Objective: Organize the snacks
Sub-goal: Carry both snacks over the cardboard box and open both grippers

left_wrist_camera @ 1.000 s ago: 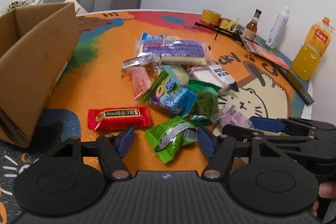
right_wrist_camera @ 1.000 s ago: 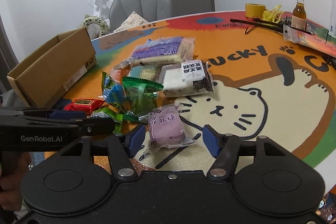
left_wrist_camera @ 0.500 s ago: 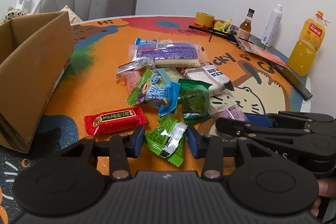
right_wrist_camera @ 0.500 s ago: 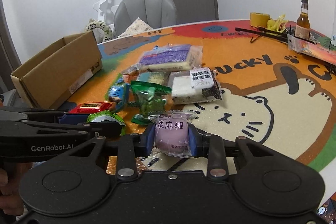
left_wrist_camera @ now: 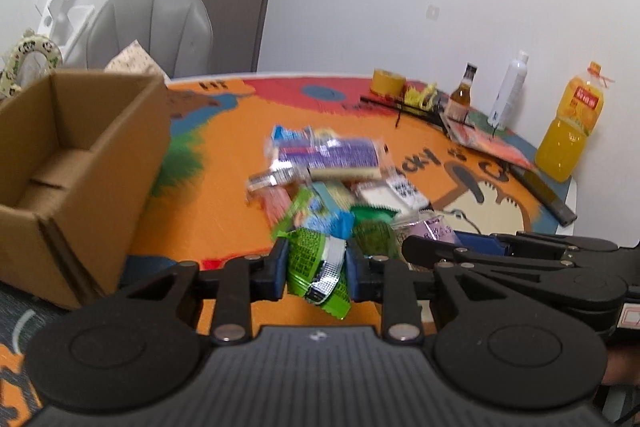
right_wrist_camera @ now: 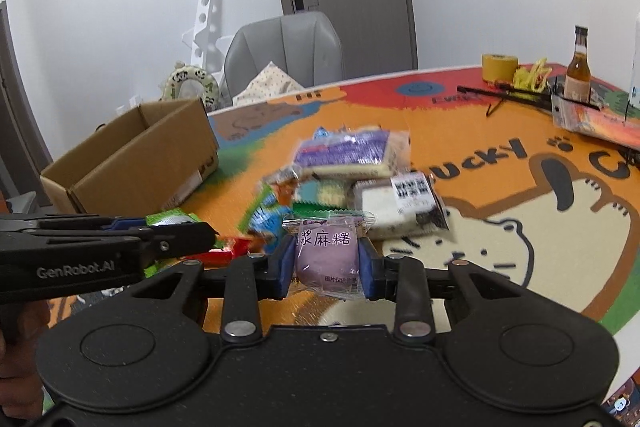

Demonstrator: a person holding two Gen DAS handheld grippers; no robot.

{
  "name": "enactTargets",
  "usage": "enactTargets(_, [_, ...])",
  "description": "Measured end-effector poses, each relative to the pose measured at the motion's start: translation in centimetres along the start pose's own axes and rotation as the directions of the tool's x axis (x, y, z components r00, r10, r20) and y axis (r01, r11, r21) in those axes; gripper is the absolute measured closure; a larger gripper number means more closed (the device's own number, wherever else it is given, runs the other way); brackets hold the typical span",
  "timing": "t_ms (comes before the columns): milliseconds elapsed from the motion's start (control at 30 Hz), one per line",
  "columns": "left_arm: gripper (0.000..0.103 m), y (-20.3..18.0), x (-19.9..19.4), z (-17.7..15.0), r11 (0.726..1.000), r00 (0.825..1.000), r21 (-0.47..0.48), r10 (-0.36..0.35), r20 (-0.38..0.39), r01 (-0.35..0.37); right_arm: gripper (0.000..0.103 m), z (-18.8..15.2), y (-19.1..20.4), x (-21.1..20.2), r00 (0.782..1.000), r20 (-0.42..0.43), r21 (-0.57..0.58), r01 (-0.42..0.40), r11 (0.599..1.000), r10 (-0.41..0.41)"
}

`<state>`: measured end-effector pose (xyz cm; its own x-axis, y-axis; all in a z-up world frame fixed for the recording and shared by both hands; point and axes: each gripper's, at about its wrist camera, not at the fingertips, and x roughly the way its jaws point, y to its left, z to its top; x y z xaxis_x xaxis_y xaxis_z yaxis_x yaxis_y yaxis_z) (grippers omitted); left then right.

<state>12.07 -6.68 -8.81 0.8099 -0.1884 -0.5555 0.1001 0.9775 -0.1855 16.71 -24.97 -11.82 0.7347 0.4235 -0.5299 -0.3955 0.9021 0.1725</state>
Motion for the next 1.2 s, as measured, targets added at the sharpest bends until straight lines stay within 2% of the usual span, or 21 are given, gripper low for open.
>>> enactTargets(367, [0.076,3.3,-3.3,2.3,0.997,0.993,-0.021,0.070,0.091,-0.068,0.072,2.4,2.7,-0.5,0.997,0.070,0.030,-0.031,0.999,0.029])
enactTargets(633, [0.076,6.2,-5.9,4.8,0.993,0.982,-0.046,0.119,0.146,-0.113,0.072,4.1,4.8,0.5,0.997,0.060,0.067,-0.055,0.996,0.051])
enactTargets(1200, [0.075,13.1,-6.7,6.5,0.979,0.971,-0.079,0.198,0.131,-0.189,0.072,7.0,12.5,4.0,0.988,0.043,0.014,-0.151,0.988,0.150])
